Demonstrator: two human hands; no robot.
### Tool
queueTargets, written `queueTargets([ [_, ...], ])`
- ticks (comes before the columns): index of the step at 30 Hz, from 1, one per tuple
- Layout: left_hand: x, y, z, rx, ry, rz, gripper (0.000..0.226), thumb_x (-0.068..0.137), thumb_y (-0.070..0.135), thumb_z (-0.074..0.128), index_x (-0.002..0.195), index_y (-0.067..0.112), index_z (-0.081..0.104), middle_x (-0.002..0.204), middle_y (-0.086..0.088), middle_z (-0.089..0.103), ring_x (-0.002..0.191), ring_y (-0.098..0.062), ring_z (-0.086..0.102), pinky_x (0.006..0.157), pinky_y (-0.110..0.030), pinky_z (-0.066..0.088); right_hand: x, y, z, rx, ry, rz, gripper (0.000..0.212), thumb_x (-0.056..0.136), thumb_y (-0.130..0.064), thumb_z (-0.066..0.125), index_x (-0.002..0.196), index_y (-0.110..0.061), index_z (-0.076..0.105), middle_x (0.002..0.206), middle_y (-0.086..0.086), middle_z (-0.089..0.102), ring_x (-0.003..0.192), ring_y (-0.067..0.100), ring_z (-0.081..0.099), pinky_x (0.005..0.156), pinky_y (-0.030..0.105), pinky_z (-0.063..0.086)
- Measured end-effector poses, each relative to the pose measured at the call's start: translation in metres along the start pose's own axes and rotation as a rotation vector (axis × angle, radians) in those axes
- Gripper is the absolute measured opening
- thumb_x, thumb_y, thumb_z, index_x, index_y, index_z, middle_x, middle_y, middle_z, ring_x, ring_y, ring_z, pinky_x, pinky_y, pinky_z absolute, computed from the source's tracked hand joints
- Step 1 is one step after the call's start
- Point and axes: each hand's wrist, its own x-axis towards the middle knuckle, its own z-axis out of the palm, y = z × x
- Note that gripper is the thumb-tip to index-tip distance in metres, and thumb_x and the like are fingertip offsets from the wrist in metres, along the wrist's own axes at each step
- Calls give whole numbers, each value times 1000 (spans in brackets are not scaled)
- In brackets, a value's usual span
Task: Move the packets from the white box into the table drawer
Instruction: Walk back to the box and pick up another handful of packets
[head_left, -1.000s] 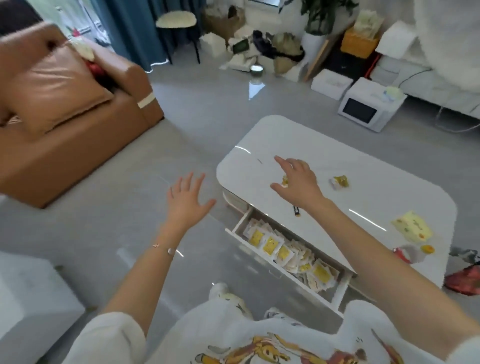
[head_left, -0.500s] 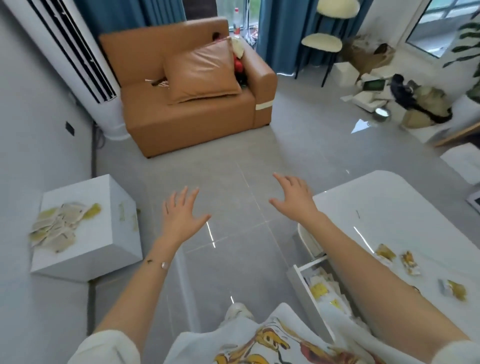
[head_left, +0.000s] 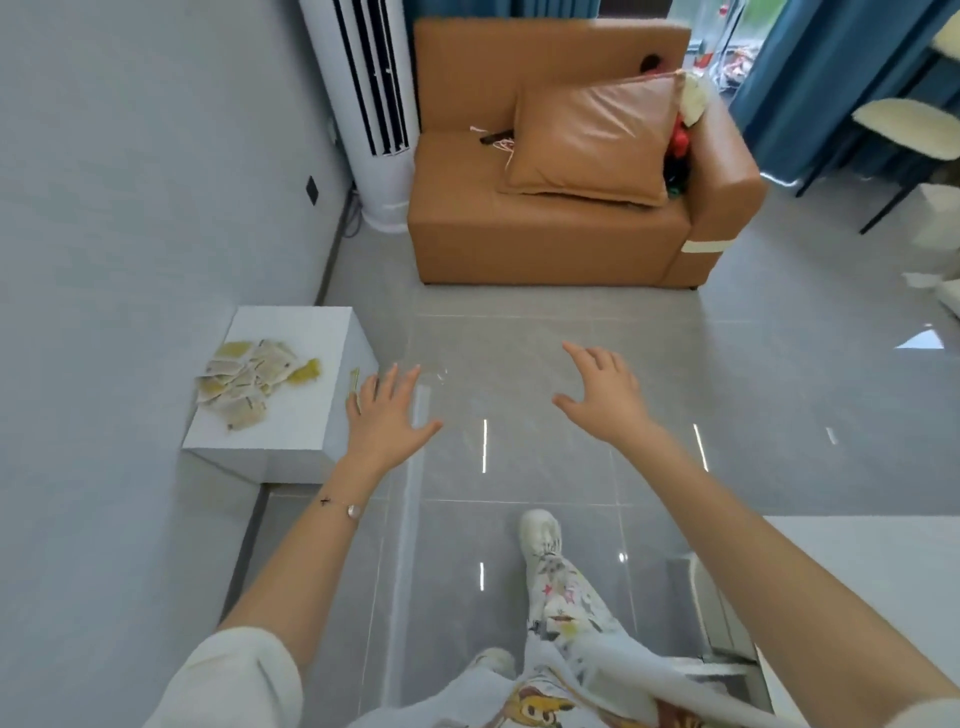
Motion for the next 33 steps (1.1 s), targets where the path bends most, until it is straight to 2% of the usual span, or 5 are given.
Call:
queueTargets([
  [9,95,-14,-6,-83,55,-261,80,87,62,51,152,34,15,162,2,8,148,-28,2,117,-53,6,159,-11,-5,-24,-94,-201,77,88,-44,60,152,-29,19,148,5,34,139,28,24,112,42,26],
  [15,122,-26,-7,-115,73,-460,83,85,66,51,152,35,12,162,2,7,148,-29,4,118,-53,7,243,-37,-7,-66,-213,-340,76,89,-43,59,152,-29,19,150,5,31,140,29,22,110,43,25],
  [25,137,-111,-12,-229,129,-808,85,85,66,51,153,34,11,163,2,6,148,-29,5,117,-52,12,357,-159,46,-86,-338,-593,75,88,-41,61,150,-29,22,152,6,30,141,30,22,111,47,25],
  [33,195,-214,-1,-336,139,-987,84,86,63,52,153,32,13,163,0,8,148,-30,7,117,-49,10,456,-277,104,-102,-411,-711,75,88,-38,61,151,-30,21,152,4,31,141,29,22,113,46,24],
])
